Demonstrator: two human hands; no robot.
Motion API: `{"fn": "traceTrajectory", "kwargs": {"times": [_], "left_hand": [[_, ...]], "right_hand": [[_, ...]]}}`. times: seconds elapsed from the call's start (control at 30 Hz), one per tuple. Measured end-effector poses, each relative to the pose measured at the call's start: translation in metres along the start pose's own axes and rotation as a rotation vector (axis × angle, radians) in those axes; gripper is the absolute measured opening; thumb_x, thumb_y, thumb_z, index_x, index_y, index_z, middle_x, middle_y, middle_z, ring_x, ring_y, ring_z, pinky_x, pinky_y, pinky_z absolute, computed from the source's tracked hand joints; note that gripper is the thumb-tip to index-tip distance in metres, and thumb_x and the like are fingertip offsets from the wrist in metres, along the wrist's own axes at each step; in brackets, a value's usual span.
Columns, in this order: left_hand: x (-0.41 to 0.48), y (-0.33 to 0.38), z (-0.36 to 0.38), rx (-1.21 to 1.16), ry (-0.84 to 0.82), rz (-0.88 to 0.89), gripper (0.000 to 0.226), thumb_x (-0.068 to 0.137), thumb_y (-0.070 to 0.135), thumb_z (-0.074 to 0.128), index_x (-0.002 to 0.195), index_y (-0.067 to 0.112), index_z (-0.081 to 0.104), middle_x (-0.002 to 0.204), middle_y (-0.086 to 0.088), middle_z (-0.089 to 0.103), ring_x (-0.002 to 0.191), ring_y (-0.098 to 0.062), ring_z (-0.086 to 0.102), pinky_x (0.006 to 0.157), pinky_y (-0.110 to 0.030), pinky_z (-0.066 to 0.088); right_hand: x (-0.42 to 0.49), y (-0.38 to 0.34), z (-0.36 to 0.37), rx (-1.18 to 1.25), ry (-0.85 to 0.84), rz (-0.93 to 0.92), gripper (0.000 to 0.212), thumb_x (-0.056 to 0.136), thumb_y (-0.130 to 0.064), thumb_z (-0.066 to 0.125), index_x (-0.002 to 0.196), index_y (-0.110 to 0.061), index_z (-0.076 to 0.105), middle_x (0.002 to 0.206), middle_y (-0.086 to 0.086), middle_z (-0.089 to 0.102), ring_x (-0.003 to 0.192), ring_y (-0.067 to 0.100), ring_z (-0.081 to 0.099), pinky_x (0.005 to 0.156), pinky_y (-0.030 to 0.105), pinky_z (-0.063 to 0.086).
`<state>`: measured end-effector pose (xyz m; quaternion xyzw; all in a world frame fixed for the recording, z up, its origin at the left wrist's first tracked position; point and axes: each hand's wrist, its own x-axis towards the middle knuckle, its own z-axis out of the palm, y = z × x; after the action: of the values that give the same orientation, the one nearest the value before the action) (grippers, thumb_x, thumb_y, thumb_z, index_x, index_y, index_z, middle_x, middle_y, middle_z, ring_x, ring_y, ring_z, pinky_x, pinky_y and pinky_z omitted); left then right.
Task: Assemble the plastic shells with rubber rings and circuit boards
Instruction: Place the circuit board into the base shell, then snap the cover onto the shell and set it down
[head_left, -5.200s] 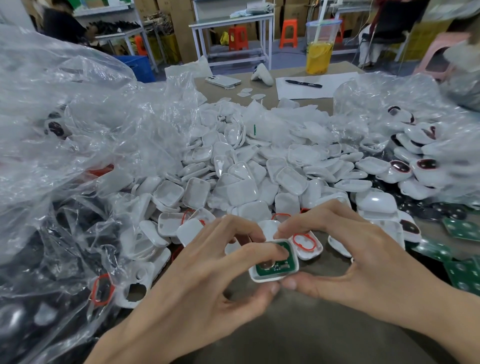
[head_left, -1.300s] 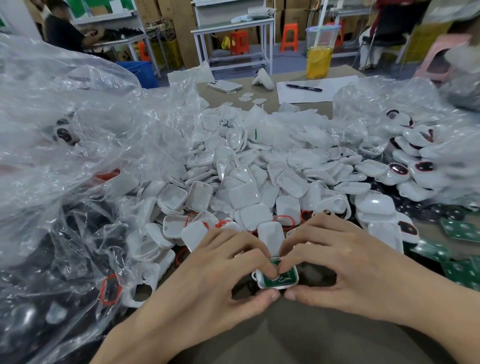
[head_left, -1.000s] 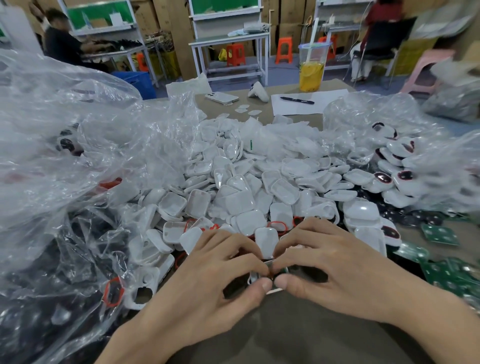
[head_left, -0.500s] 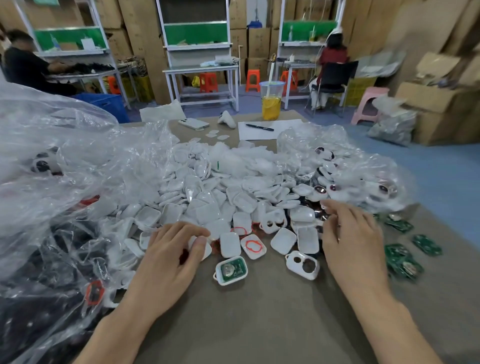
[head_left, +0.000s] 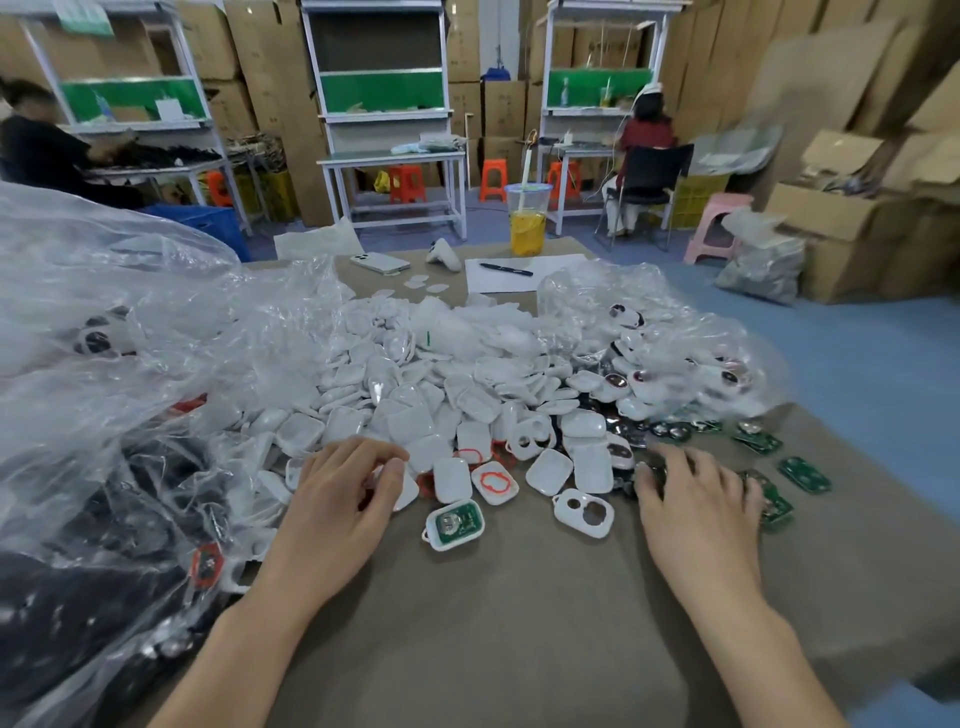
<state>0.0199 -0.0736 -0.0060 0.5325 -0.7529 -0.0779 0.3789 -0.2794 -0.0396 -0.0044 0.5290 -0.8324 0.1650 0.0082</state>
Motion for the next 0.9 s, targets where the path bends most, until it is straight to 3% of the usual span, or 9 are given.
{"fn": "traceTrajectory", "kwargs": {"times": [0.17,0.63,0.9], "left_hand": [[-0.0003,0.0036,-0.0017,0.003,-0.006,-0.014,0.017,0.101,0.030,0.050,0.101,0.028,0.066,0.098,0.030,0.056,0.104,-0.008,0.048,0.094,-0.030,0.035],[-0.0001,0.0013,-0.0008,-0.004,-0.012,-0.019,0.017,0.101,0.033,0.049,0.101,0.031,0.065,0.100,0.028,0.058,0.107,-0.007,0.050,0.091,-0.026,0.034],[0.0006,0.0008,0.0002,-0.008,0.003,-0.009,0.018,0.101,0.031,0.048,0.101,0.029,0.066,0.100,0.028,0.059,0.107,-0.001,0.048,0.090,-0.023,0.035]], "right_hand": [[-0.0012,-0.0003,0.0011,0.037,0.063,-0.044,0.036,0.102,-0.033,0.045,0.135,-0.024,0.055,0.131,0.007,0.058,0.120,0.032,0.049,0.105,0.042,0.030],[0.0013,0.0030,0.0036,0.147,0.134,-0.051,0.037,0.100,-0.024,0.052,0.137,-0.021,0.055,0.125,0.010,0.058,0.111,0.033,0.051,0.098,0.042,0.034],[0.0020,0.0042,0.0048,0.272,0.105,-0.090,0.038,0.098,-0.003,0.050,0.132,-0.017,0.060,0.119,0.012,0.055,0.105,0.033,0.046,0.091,0.045,0.039]]}}
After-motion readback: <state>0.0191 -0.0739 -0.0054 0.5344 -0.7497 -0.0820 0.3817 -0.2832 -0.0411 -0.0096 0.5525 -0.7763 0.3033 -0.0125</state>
